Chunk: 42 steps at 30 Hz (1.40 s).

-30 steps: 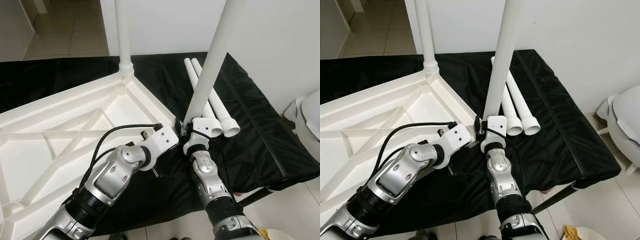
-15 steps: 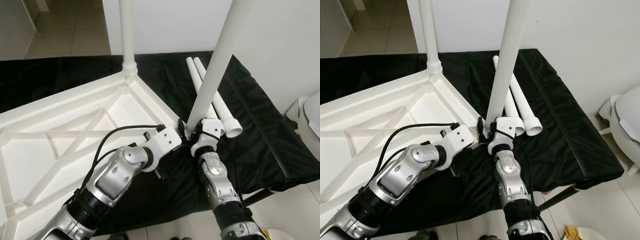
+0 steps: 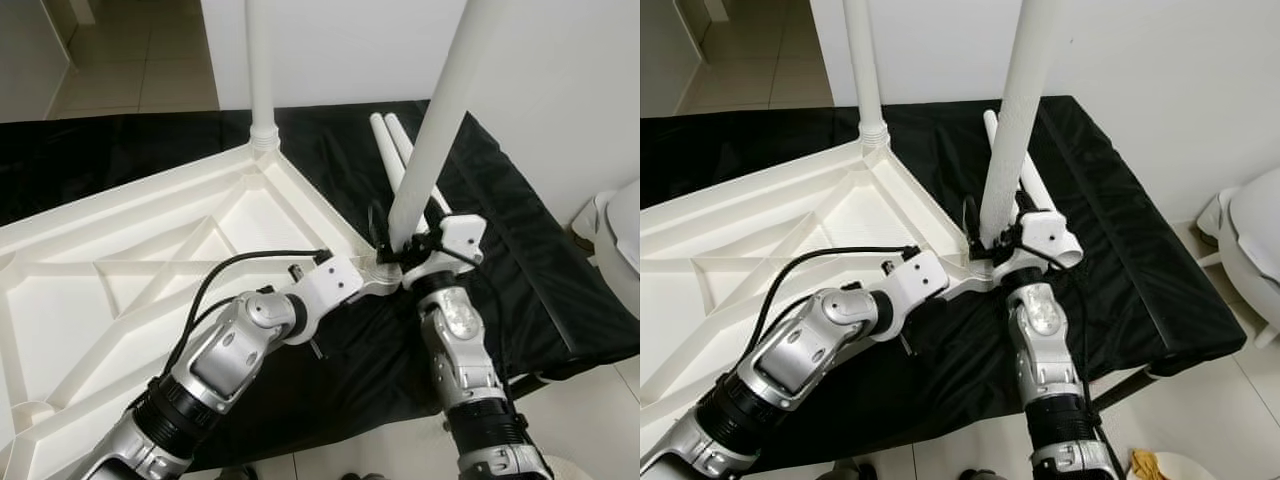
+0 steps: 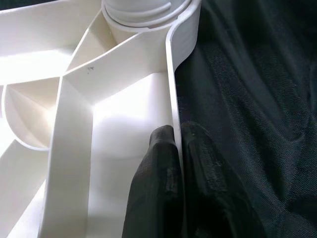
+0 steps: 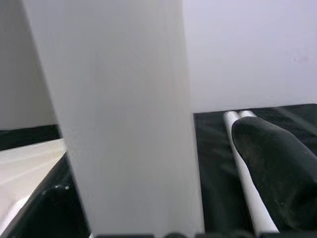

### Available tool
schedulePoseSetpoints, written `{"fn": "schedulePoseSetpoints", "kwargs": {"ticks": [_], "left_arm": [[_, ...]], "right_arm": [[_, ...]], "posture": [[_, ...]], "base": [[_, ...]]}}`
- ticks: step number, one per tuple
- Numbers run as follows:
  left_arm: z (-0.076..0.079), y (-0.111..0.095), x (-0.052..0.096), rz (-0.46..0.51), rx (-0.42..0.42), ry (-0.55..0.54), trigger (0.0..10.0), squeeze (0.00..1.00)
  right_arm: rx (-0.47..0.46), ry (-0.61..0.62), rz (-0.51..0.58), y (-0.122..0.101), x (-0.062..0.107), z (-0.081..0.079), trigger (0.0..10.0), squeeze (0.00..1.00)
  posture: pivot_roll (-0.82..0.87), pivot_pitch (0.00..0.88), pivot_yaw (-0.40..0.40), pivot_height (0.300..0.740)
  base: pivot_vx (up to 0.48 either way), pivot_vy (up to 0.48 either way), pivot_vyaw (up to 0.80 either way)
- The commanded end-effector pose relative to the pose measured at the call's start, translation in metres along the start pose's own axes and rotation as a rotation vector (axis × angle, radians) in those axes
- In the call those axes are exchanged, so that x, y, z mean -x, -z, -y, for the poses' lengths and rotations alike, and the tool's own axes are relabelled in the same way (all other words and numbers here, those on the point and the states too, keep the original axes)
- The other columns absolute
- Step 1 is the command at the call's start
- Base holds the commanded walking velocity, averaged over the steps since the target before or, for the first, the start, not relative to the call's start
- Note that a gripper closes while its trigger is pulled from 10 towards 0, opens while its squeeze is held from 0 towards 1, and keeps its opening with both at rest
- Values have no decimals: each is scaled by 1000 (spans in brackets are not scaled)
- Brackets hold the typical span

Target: Building children table

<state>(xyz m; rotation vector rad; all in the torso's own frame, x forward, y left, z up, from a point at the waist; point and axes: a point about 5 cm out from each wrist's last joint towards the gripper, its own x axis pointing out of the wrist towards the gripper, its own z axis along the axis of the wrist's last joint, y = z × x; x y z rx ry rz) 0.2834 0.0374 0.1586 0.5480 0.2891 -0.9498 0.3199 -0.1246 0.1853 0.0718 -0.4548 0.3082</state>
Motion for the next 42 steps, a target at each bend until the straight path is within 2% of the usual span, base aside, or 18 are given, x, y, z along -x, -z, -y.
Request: {"fn": "schedulePoseSetpoints", "kwargs": {"ticks": [1, 6, 10, 22, 23, 24, 30, 31, 32, 33, 34, 42], "left_arm": [[3, -9, 1, 44, -35, 11, 10000, 0], [4, -8, 1, 44, -34, 12, 10000, 0], [3, -8, 1, 45, -28, 3, 10000, 0], [-1, -9, 2, 56, -8, -21, 10000, 0], [-2, -9, 2, 57, -2, -21, 10000, 616], [-2, -10, 2, 61, 12, -21, 10000, 1000], [-3, -10, 2, 62, 17, -17, 10000, 1000], [-3, -10, 2, 58, 7, -16, 10000, 910], [-3, -10, 3, 57, -1, -17, 10000, 373], [-3, -10, 3, 57, -1, -17, 10000, 373], [-3, -11, 4, 58, -2, -19, 10000, 0], [-8, -17, 13, 101, 6, -48, 10000, 0]], "right_arm": [[-19, -97, -33, 2, -1, -6, 10000, 0], [-11, -204, -100, 12, 6, -5, 10000, 0], [-10, -264, -113, 12, 10, -3, 10000, 0], [-37, -235, -90, 4, 10, 3, 10000, 0], [-35, -230, -92, 4, 11, 4, 10000, 0], [-37, -224, -91, 4, 11, 5, 10000, 0], [-46, -218, -88, 3, 12, 7, 10000, 0], [-49, -217, -89, 2, 13, 7, 10000, 0], [-50, -216, -90, 2, 14, 7, 10000, 0], [-50, -216, -90, 2, 14, 7, 10000, 0], [-52, -212, -97, 3, 15, 7, 10000, 0], [-56, -196, -127, 6, 26, 7, 10000, 0]], "posture": [[-22, 111, -11, 740], [-18, 108, -17, 740], [-16, 110, -20, 740], [-21, 113, -14, 740], [-23, 114, -9, 740], [-23, 114, -9, 740], [-22, 117, -7, 740], [-21, 118, -8, 740], [-21, 118, -8, 740], [-21, 118, -8, 740], [-18, 119, -9, 740], [-14, 127, -14, 740]], "base": [[0, 0, 0], [0, 0, 0], [0, 0, 0], [0, 0, 0], [0, 0, 0], [0, 0, 0], [0, 0, 0], [0, 0, 0], [0, 0, 0], [0, 0, 0], [0, 0, 0], [0, 0, 0]]}}
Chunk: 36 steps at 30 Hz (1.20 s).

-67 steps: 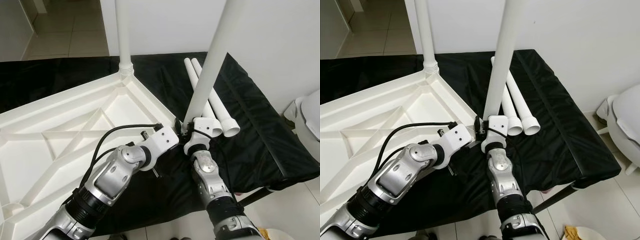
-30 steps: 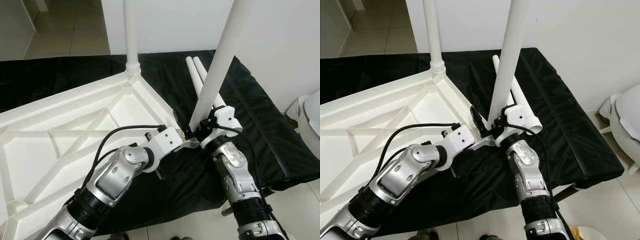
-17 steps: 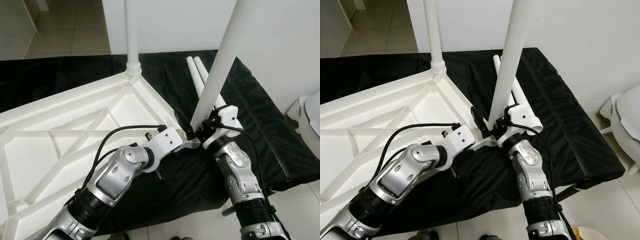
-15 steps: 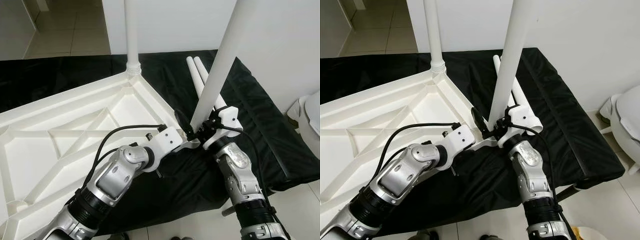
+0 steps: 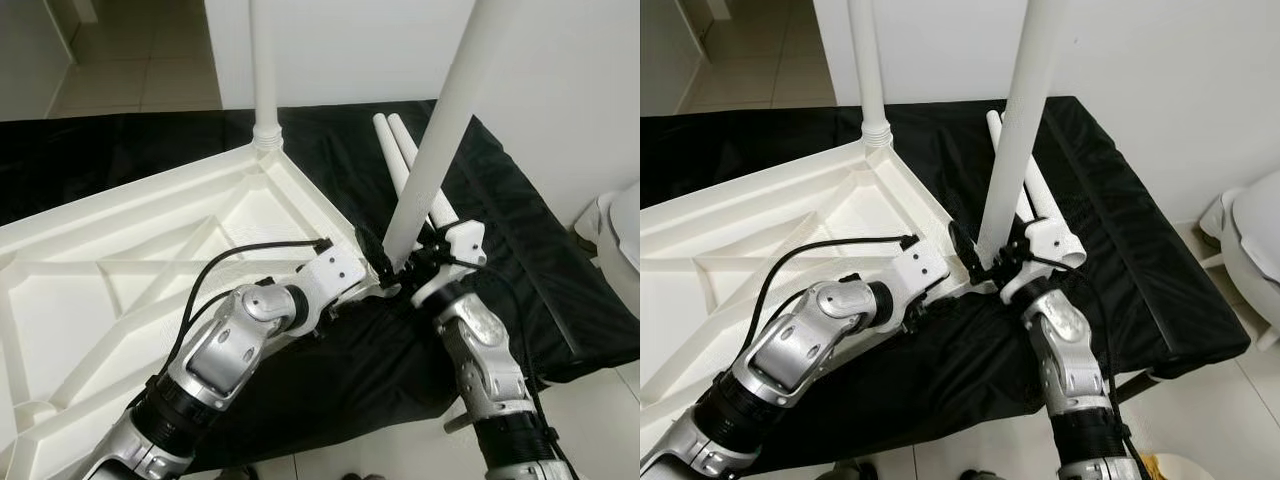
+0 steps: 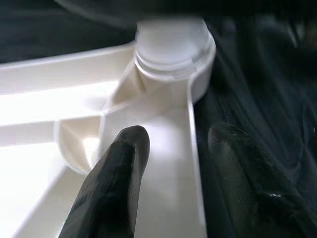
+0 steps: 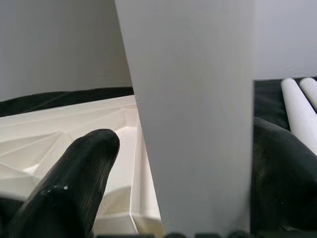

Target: Building children table

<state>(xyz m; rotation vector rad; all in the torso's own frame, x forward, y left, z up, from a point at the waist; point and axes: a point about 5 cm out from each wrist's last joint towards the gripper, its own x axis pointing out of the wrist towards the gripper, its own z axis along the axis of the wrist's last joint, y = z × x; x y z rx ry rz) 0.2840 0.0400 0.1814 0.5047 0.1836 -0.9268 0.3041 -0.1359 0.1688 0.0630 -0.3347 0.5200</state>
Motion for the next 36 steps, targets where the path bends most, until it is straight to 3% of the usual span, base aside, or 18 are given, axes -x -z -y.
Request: {"fn": "schedulePoseSetpoints", "kwargs": {"ticks": [1, 8, 12, 16, 21, 22, 23, 24, 25, 26, 27, 31, 32, 36], "left_arm": [[-3, -2, 4, 13, 8, -20, 10000, 0], [-29, -20, 22, 92, 33, -154, 10000, 0], [-32, -22, 24, 100, 34, -179, 10000, 0], [-50, -24, 31, 114, 114, -309, 10000, 0], [-55, -23, 31, 116, 138, -350, 10000, 0], [-57, -25, 32, 133, 145, -367, 10000, 0], [-57, -25, 32, 133, 145, -367, 10000, 0], [-59, -26, 33, 149, 153, -388, 10000, 0], [-61, -27, 33, 157, 160, -401, 10000, 0], [-61, -27, 33, 157, 160, -401, 10000, 0], [-62, -28, 33, 161, 163, -408, 10000, 0], [-60, -29, 33, 167, 165, -404, 10000, 0], [-58, -30, 35, 169, 158, -391, 10000, 0], [-54, -32, 39, 195, 143, -365, 10000, 0]], "right_arm": [[-2, 16, -10, 0, 4, 1, 10000, 0], [-10, 45, -44, 4, 20, -1, 10000, 0], [-11, 47, -55, 5, 23, -1, 10000, 0], [-14, 66, -82, 7, 35, -3, 10000, 0], [-16, 75, -94, 6, 39, -4, 10000, 0], [-16, 74, -96, 6, 41, -5, 5294, 0], [-16, 74, -96, 6, 41, -5, 5294, 0], [-16, 73, -101, 6, 43, -5, 2549, 0], [-8, 71, -104, 6, 44, -5, 1804, 0], [-8, 71, -104, 6, 44, -5, 1804, 0], [-15, 66, -93, 6, 45, -5, 0, 0], [-7, 69, -108, 5, 45, -4, 0, 0], [-8, 68, -128, 6, 44, -3, 10000, 0], [-11, 63, -137, 7, 44, -3, 10000, 0]], "posture": [[-13, 131, -14, 740], [-11, 140, -17, 740], [-10, 140, -17, 740], [-12, 145, -25, 740], [-16, 147, -30, 740], [-18, 148, -31, 740], [-18, 148, -31, 740], [-27, 150, -31, 740], [-27, 150, -31, 740], [-27, 150, -31, 740], [-26, 150, -34, 740], [-25, 150, -38, 740], [-20, 153, -44, 740], [-17, 154, -45, 740]], "base": [[0, 0, 0], [0, 0, 0], [0, 0, 0], [0, 0, 0], [0, 0, 0], [0, 0, 0], [0, 0, 0], [0, 0, 0], [0, 0, 0], [0, 0, 0], [0, 0, 0], [0, 0, 0], [0, 0, 0], [0, 0, 0]]}}
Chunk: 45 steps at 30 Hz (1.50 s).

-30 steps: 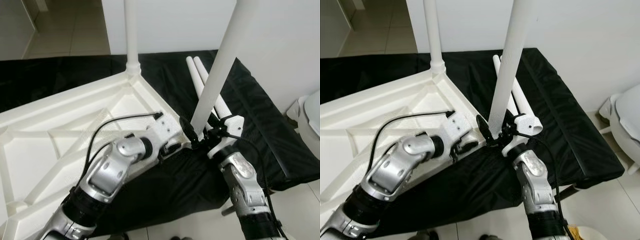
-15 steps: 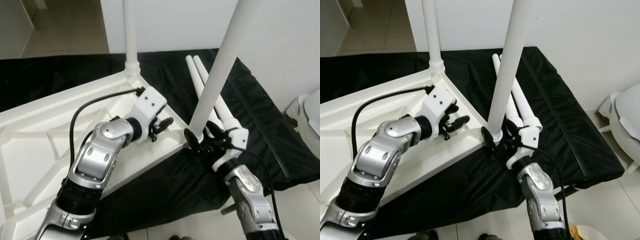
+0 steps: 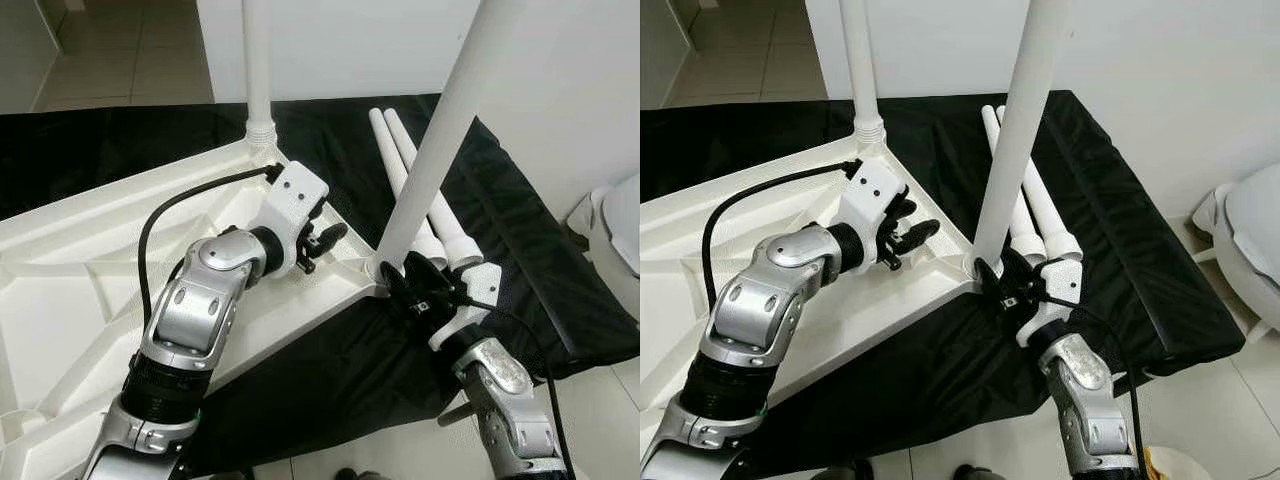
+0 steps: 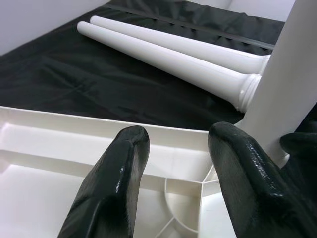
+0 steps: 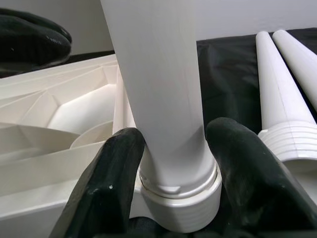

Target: Building children table

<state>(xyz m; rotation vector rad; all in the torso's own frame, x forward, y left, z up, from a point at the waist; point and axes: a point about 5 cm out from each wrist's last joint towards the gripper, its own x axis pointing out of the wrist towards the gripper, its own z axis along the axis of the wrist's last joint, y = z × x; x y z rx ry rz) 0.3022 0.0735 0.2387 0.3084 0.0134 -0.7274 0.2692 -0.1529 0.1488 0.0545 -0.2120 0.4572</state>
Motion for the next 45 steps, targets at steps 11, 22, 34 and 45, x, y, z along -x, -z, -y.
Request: {"fn": "schedulePoseSetpoints", "kwargs": {"ticks": [11, 22, 34, 45], "left_arm": [[28, -7, 30, 82, -48, 97, 10000, 0], [48, -9, 41, 101, -35, 203, 10000, 0], [54, -13, 44, 113, -45, 238, 10000, 0], [55, -17, 43, 125, -35, 242, 10000, 0]], "right_arm": [[2, -22, -36, 3, -6, 4, 10000, 0], [15, -38, -27, 0, -26, 13, 10000, 0], [50, -7, -58, 7, -57, 31, 10000, 0], [23, -12, -59, 8, -95, 28, 10000, 0]], "posture": [[4, 179, -69, 740], [15, 194, -91, 740], [27, 187, -92, 740], [40, 188, -81, 740]], "base": [[0, 0, 0], [0, 0, 0], [0, 0, 0], [0, 0, 0]]}}
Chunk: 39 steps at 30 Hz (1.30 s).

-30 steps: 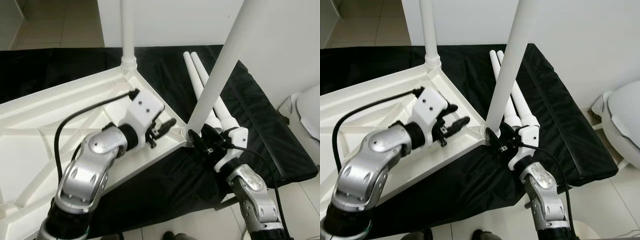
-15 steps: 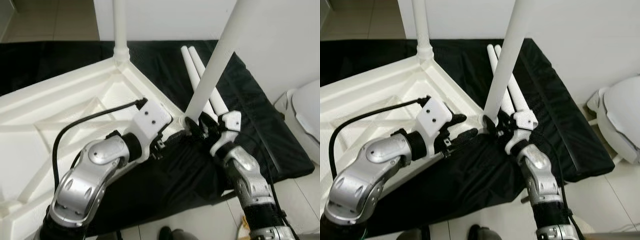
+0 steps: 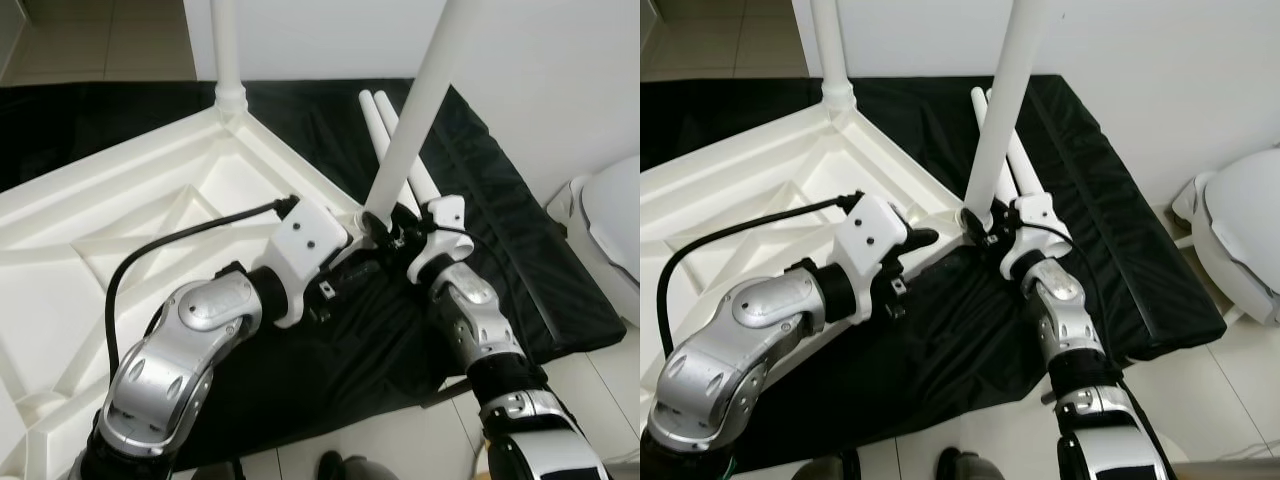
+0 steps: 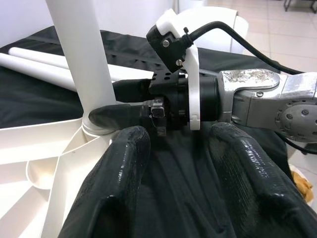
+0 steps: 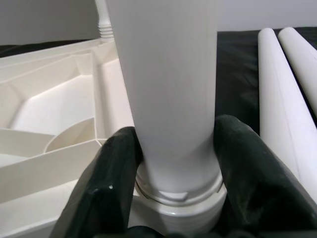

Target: Building children table

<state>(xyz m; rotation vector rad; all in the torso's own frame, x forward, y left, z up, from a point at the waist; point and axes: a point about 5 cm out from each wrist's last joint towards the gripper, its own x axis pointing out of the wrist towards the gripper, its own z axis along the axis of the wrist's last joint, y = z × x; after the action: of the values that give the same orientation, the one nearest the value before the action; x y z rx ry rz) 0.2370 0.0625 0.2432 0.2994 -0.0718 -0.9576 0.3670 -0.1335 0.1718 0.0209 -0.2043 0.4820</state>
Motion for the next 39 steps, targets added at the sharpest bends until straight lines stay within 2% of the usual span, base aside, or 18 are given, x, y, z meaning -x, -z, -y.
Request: {"fn": "schedulePoseSetpoints", "kwargs": {"ticks": [1, 13, 20, 22, 26, 28, 31, 34, 39], "left_arm": [[6, -4, -1, 14, 2, 23, 10000, 0], [7, -5, -4, 13, 11, 18, 10000, 0], [7, -5, -5, 17, 21, 5, 10000, 0], [2, -4, -8, 20, 38, -44, 10000, 0], [-7, 0, -11, 5, 64, -111, 10000, 0], [-22, 7, -15, -18, 89, -217, 10000, 0], [-28, 9, -16, -23, 96, -259, 10000, 0], [-48, 15, -19, -55, 116, -363, 10000, 0], [-59, 18, -20, -63, 132, -411, 10000, 0]], "right_arm": [[-11, 27, -42, 6, -6, 2, 10000, 0], [-18, 64, -11, -9, -31, 4, 10000, 0], [-34, 54, 37, -13, -32, 2, 10000, 0], [-40, 45, 120, -16, -26, -1, 10000, 0], [-45, 36, 202, -17, -15, -6, 10000, 0], [-45, 30, 263, -21, -1, -11, 10000, 0], [-49, 30, 282, -23, 4, -13, 10000, 0], [-13, 8, 344, -37, 23, -22, 10000, 0], [-1, 5, 363, -44, 34, -25, 10000, 0]], "posture": [[39, 189, -80, 740], [42, 192, -78, 740], [51, 192, -84, 740], [51, 190, -88, 740], [46, 189, -84, 740], [27, 187, -71, 740], [21, 186, -66, 740], [1, 177, -49, 740], [-13, 166, -38, 740]], "base": [[0, 0, 0], [0, 0, 0], [0, 0, 0], [0, 0, 0], [0, 0, 0], [0, 0, 0], [0, 0, 0], [0, 0, 0], [0, 0, 0]]}}
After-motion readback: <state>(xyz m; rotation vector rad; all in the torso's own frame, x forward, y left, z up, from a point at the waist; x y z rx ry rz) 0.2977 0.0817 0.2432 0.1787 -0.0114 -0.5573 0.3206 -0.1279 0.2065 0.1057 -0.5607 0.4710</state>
